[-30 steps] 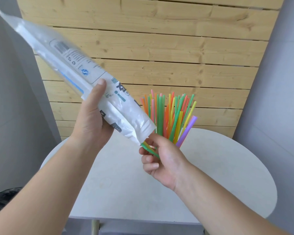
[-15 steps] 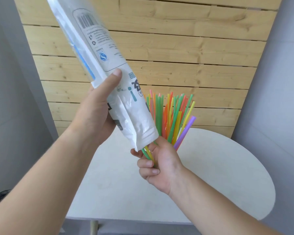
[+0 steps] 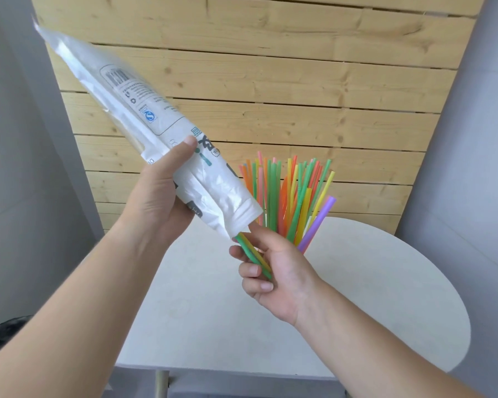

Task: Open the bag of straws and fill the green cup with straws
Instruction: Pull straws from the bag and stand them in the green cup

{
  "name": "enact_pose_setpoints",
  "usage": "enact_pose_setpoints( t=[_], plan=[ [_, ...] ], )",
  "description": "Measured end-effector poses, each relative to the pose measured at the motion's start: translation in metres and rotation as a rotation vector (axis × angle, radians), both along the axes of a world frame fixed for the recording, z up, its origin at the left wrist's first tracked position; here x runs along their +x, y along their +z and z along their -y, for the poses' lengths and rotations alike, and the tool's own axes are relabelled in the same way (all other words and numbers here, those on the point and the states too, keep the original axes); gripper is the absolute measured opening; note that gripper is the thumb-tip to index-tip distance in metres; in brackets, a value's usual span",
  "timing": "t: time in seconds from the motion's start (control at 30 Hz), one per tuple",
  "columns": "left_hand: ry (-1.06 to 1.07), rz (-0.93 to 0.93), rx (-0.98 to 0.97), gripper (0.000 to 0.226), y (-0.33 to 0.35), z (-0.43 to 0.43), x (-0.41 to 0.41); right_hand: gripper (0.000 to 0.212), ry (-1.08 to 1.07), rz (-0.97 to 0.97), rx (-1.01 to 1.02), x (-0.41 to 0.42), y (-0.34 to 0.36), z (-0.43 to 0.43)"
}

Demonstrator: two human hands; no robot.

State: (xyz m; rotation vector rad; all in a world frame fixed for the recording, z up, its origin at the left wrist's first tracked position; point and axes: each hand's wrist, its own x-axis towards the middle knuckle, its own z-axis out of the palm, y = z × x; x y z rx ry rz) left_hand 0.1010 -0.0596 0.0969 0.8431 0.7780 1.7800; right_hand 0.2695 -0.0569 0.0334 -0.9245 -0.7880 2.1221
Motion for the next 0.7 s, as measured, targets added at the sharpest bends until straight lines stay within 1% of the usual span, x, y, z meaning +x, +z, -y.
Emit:
enact_pose_setpoints(
  t=[0.13, 0.27, 0.33, 0.47, 0.7],
  plan=[
    [0.047, 0.133, -0.022, 0.010, -0.007, -0.003, -0.010, 0.014, -0.088, 0.023, 0.035, 0.005, 0.006, -0.005],
    [0.075, 0.308, -0.030, 0.013, -0.017, -0.005, -0.020, 0.005, -0.170, 0.092, 0.120, 0.013, 0.017, -0.009],
    [0.091, 0.363, -0.033, 0.013, -0.021, -0.007, -0.023, 0.002, -0.204, 0.099, 0.164, 0.018, 0.021, -0.012],
    [0.106, 0.403, -0.041, 0.012, -0.029, -0.009, -0.022, 0.003, -0.246, 0.130, 0.236, 0.029, 0.025, -0.016],
    [0.062, 0.360, -0.077, 0.014, -0.039, -0.014, -0.020, 0.006, -0.287, 0.265, 0.376, 0.043, 0.027, -0.017]
  ],
)
